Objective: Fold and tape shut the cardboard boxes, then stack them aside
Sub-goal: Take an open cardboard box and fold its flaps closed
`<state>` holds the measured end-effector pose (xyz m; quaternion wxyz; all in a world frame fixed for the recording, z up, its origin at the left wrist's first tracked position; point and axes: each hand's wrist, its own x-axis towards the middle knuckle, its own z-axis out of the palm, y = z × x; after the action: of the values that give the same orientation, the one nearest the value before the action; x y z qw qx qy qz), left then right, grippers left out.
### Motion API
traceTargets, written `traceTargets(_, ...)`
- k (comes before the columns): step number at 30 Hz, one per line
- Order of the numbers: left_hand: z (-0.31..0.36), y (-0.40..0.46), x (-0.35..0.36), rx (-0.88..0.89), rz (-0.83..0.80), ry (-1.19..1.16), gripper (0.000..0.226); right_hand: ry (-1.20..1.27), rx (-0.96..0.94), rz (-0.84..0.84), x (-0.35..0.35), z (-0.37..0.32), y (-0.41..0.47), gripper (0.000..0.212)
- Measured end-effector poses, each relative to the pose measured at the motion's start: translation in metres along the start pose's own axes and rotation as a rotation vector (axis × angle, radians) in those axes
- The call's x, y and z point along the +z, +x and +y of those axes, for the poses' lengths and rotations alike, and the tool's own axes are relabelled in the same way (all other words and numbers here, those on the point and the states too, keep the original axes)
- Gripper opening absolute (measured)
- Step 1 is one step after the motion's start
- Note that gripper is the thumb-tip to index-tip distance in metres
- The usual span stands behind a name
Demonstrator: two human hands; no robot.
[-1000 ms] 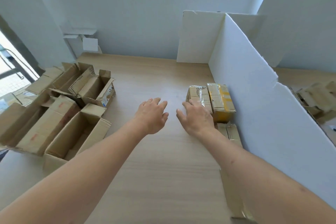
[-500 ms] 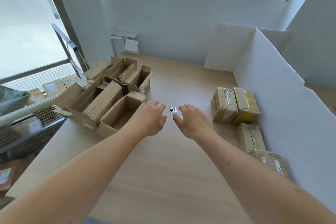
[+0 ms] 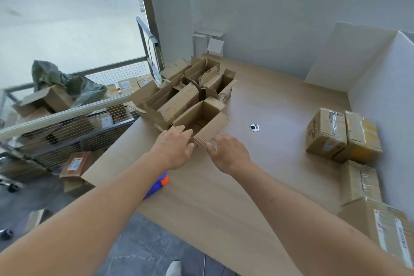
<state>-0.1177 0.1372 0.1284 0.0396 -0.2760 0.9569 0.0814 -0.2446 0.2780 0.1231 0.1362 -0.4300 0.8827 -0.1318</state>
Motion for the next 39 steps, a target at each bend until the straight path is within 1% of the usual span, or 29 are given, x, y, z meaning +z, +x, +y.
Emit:
traceTargets(5,-0.033,0.007,-0.005,-0.017,0.014,-0.046,0.054,-0.029,-0.003,-0.002,0.001,-0.031,0.022,0.031)
traceTargets(10,-0.082,0.035,0.006,0.017,-0.025,-0.086,0.054,-0.061,0.016,-0.003,0.024,-0.063,0.059,0.030)
traceTargets(14,-0.126,0.070,0.017,0.078,-0.083,-0.083,0.050,-0.058,0.100,-0.032,0.054,-0.093,0.099,0.026)
traceTargets(21,-0.180,0.125,0.046,0.214,-0.190,-0.110,0.050,-0.030,0.255,-0.071,0.107,-0.121,0.154,0.029)
traceTargets(24,-0.190,0.137,0.062,0.259,-0.228,-0.129,0.052,-0.058,0.281,-0.044,0.126,-0.122,0.169,0.033)
traceTargets(28,-0.197,0.146,0.080,0.289,-0.257,-0.154,0.056,-0.126,0.312,-0.066,0.151,-0.118,0.183,0.040)
traceTargets(32,-0.198,0.146,0.088,0.302,-0.265,-0.159,0.057,-0.247,0.365,-0.033,0.164,-0.110,0.177,0.047)
traceTargets(33,-0.197,0.145,0.088,0.309,-0.268,-0.158,0.056,-0.268,0.385,-0.031,0.165,-0.107,0.174,0.046)
traceTargets(35,-0.192,0.143,0.088,0.326,-0.270,-0.157,0.054,-0.286,0.429,-0.045,0.164,-0.101,0.167,0.039)
traceTargets(37,-0.185,0.140,0.086,0.339,-0.270,-0.149,0.053,-0.282,0.465,-0.074,0.162,-0.093,0.156,0.032)
traceTargets(39,-0.176,0.135,0.084,0.346,-0.270,-0.151,0.052,-0.271,0.484,-0.093,0.159,-0.084,0.142,0.029)
